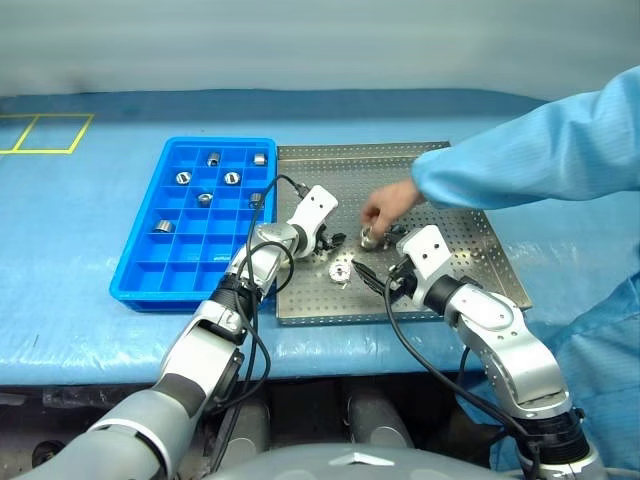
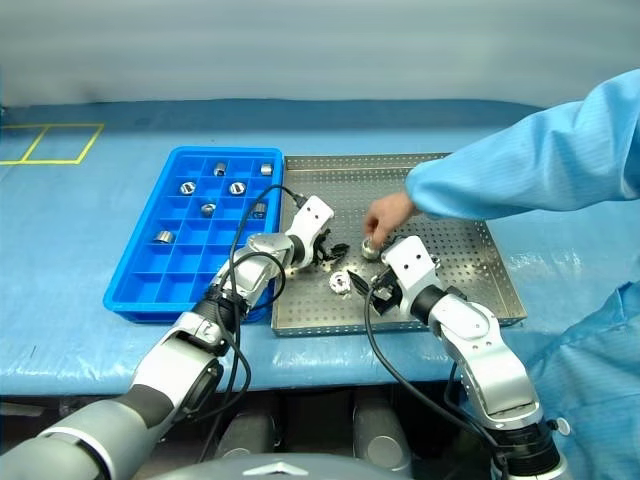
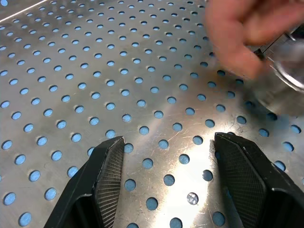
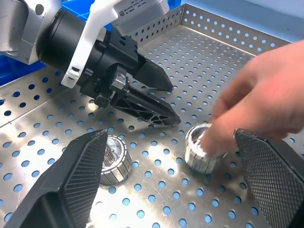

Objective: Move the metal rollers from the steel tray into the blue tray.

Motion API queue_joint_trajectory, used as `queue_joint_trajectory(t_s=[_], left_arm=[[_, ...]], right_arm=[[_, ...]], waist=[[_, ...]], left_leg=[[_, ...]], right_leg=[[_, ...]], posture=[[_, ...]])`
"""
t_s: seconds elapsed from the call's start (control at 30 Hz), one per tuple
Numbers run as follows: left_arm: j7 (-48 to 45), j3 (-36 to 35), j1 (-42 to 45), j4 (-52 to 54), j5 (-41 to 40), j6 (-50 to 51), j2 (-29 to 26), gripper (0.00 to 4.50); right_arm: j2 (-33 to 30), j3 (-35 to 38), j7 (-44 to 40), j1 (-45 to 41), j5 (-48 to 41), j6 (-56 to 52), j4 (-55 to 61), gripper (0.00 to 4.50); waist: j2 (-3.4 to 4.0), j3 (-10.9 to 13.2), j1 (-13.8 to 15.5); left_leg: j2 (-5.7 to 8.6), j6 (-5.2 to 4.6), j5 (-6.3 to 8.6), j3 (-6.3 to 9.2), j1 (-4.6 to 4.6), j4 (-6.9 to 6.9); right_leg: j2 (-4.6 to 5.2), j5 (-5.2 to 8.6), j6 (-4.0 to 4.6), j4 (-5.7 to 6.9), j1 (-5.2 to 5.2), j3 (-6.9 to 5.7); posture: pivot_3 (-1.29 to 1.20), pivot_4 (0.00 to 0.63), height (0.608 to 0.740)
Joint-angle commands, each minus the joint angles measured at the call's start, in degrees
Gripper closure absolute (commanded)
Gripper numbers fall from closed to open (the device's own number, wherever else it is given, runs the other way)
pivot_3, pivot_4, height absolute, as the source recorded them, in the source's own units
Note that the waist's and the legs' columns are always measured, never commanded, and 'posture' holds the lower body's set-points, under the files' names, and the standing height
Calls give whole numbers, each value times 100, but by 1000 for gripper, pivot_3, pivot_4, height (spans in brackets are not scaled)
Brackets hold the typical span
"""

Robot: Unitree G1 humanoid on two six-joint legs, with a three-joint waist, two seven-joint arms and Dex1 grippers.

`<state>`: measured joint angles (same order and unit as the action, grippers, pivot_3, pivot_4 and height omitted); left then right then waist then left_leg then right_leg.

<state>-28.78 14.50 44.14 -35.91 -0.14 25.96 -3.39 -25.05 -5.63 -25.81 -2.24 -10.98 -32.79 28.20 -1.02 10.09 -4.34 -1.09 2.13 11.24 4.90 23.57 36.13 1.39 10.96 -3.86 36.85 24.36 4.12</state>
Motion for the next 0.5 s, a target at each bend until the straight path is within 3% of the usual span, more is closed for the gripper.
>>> queue_joint_trajectory(t_s=[0.03,0.5], left_arm=[[13,-73,45,90,35,-50,7,1206],[-715,23,108,346,-184,-458,296,1206]], right_arm=[[17,72,23,-101,12,122,99,0],[-30,133,39,-13,46,90,181,0]], waist=[[0,0,0],[0,0,15]], left_leg=[[0,0,0,0,0,0],[0,0,0,0,2,0]], right_leg=[[0,0,0,0,0,0],[0,0,1,-2,0,0]], posture=[[-54,150,740],[-83,150,740]])
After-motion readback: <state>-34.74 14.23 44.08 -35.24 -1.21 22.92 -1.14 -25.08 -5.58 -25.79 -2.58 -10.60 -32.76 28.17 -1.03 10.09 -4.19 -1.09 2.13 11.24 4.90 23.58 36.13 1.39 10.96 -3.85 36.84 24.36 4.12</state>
